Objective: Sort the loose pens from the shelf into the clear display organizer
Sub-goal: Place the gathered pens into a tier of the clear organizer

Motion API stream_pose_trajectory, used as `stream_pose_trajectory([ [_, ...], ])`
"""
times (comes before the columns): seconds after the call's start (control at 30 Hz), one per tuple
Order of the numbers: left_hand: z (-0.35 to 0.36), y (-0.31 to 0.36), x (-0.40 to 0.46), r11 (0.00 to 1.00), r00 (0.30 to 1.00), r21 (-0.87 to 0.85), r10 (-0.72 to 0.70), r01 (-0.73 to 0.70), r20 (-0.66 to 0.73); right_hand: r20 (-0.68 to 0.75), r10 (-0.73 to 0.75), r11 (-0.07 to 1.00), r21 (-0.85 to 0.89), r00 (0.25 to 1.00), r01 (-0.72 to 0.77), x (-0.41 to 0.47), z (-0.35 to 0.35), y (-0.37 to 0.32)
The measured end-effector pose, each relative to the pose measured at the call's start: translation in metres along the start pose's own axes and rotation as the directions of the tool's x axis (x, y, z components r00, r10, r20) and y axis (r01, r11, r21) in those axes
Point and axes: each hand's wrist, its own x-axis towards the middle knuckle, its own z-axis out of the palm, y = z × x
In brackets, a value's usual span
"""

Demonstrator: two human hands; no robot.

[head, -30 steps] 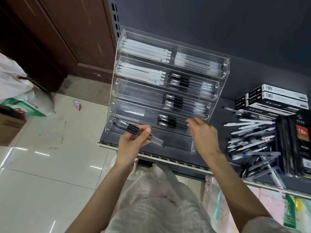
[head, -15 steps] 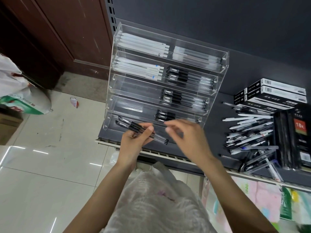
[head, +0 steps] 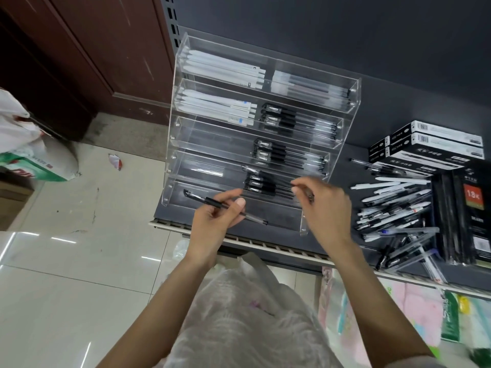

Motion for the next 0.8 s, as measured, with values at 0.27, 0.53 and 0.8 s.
stream_pose_trajectory([
  [0.27, -0.011, 0.002, 0.004, 1.0, 1.0, 0.009, -0.016, 0.016, -0.027, 0.0, -0.219, 0.911, -0.357, 0.976, 0.204, 0.015, 0.019, 0.025],
  [0.53, -0.019, 0.002, 0.006, 0.999, 0.998, -0.007, -0.049, 0.048, -0.038, -0.03, -0.324, 0.822, -0.504, 0.946, 0.265, 0.011, 0.032, 0.025],
  [0.8, -0.023, 0.002, 0.007, 0.998, 0.998, -0.02, -0.061, 0.061, -0.031, 0.046, -0.369, 0.838, -0.416, 0.928, 0.354, 0.013, 0.046, 0.021],
])
